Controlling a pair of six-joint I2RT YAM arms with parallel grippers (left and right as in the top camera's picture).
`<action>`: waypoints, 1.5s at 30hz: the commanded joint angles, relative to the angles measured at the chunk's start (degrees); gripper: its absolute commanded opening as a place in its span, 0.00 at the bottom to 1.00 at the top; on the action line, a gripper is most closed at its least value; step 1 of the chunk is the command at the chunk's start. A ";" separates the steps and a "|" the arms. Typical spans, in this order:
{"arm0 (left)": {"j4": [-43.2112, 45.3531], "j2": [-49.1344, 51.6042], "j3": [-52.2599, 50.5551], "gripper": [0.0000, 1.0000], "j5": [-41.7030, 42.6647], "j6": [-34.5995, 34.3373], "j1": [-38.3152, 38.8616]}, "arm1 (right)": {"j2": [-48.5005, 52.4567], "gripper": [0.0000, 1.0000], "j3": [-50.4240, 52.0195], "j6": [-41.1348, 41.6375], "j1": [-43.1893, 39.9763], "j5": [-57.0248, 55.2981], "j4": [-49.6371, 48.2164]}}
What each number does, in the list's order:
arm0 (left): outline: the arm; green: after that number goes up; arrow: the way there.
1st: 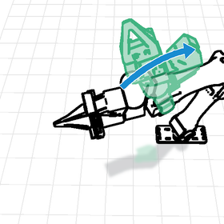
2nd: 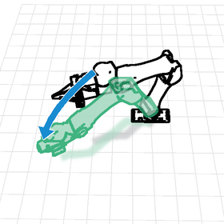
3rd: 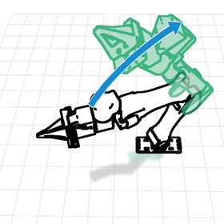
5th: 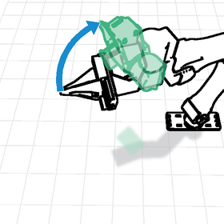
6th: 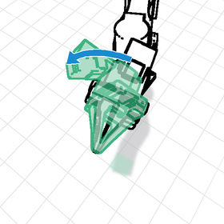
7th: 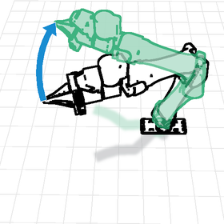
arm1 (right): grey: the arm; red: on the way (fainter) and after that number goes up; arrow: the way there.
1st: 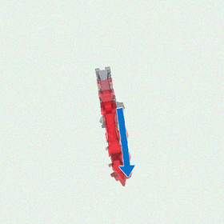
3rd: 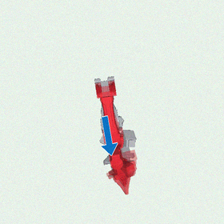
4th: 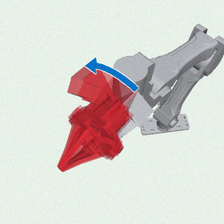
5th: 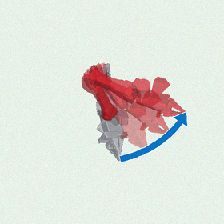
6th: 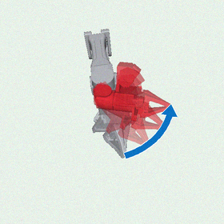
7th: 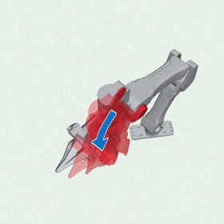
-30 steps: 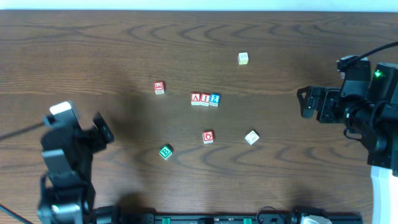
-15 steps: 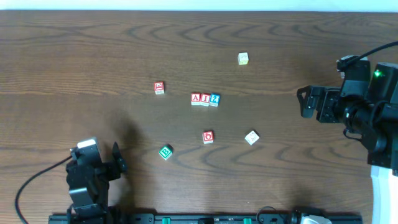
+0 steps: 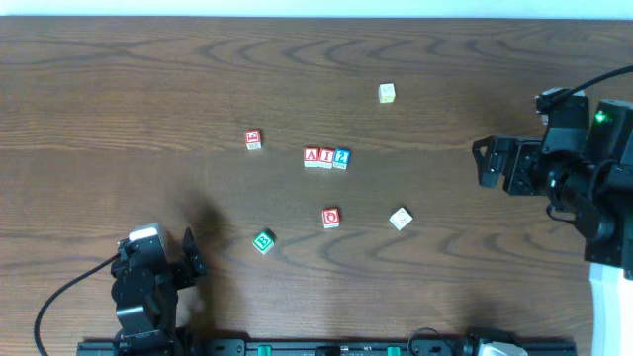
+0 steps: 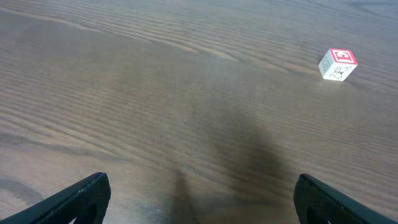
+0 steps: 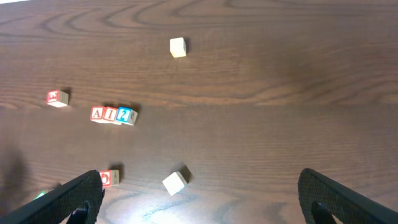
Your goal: Spell out Ai2
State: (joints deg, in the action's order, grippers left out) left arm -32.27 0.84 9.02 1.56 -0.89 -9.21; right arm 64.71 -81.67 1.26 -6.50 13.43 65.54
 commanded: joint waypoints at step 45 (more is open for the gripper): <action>0.17 -0.59 -0.50 0.95 0.59 1.11 -0.13 | -28.68 0.99 28.50 -12.28 5.44 -4.74 -10.75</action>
State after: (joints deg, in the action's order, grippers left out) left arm -32.25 0.75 9.02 1.58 -0.14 -9.21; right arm 43.05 -59.79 -9.17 -1.41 9.69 55.31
